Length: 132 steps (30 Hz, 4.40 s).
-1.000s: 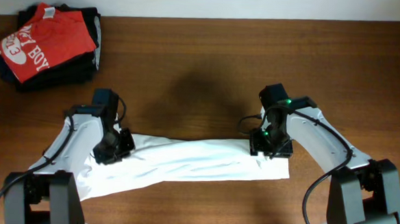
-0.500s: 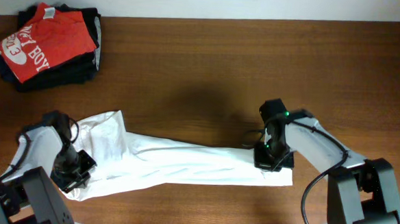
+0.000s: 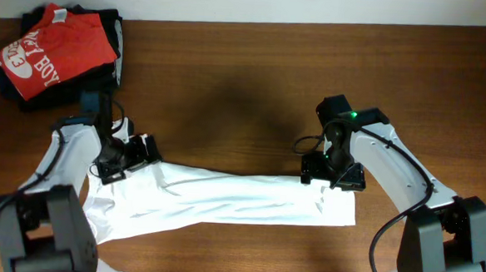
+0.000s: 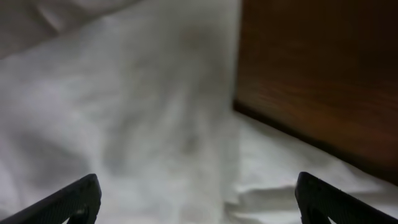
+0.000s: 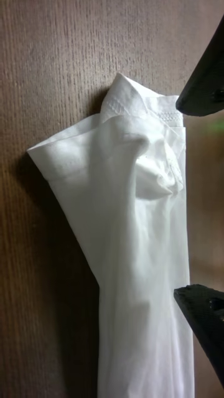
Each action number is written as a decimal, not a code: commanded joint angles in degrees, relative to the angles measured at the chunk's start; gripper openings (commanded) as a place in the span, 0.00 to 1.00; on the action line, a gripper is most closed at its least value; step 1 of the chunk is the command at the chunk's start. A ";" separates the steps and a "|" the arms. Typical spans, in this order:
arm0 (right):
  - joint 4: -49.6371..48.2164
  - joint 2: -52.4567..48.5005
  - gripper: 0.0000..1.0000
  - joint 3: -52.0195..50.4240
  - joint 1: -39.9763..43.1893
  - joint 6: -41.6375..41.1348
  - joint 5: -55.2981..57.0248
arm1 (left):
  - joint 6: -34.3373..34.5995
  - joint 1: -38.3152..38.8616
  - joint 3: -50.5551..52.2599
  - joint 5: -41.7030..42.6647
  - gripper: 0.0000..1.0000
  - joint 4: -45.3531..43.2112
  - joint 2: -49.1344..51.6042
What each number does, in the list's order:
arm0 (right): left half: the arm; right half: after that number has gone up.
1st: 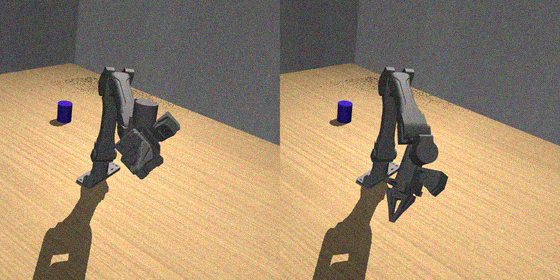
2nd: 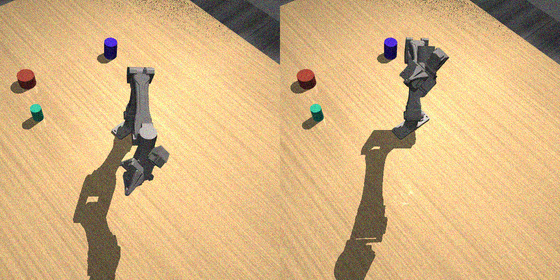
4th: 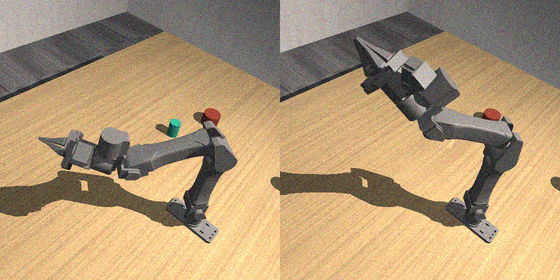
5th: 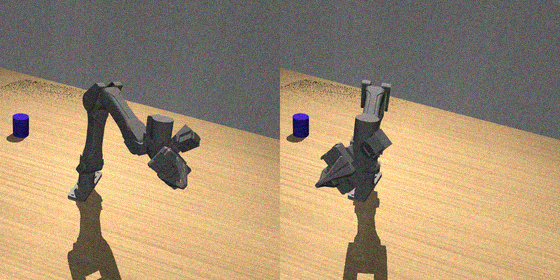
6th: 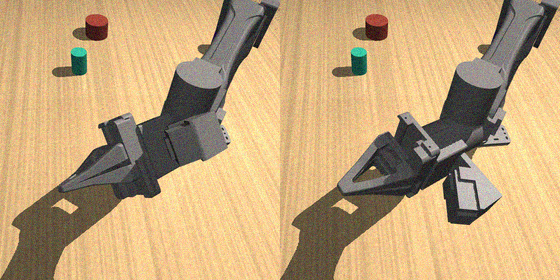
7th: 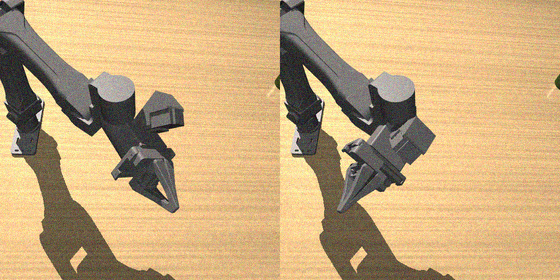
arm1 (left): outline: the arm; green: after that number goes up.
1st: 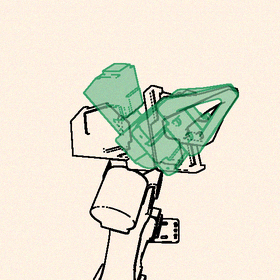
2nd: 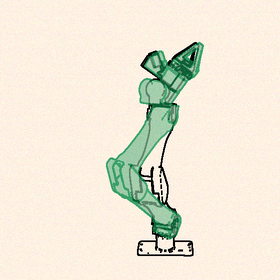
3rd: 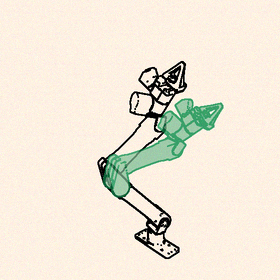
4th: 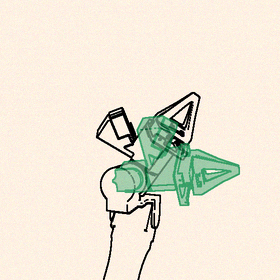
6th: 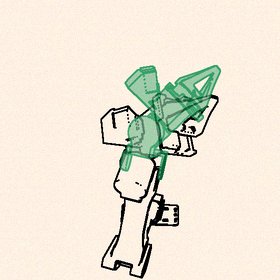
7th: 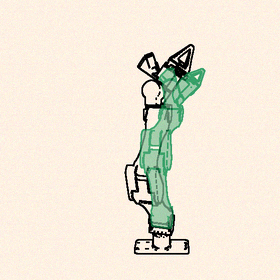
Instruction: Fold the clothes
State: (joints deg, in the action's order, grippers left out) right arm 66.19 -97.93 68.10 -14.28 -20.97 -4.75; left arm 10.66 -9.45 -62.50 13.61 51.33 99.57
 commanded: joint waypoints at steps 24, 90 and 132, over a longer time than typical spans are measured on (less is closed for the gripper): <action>-1.90 0.17 0.93 -0.70 0.07 -0.31 0.72 | 14.21 -11.41 -15.47 -22.67 0.47 25.31 3.67; -4.81 0.11 0.99 -3.52 14.91 14.95 -13.20 | 19.89 -3.37 -7.26 -23.98 0.92 23.15 -0.85; -14.25 12.66 0.04 -5.44 -18.25 -2.97 -4.50 | 19.32 -3.30 -4.59 -19.80 0.99 19.32 -2.14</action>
State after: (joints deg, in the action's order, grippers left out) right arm 53.41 -83.96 63.13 -29.80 -20.75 -8.56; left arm 30.04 -12.51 -67.59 -6.42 70.70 97.86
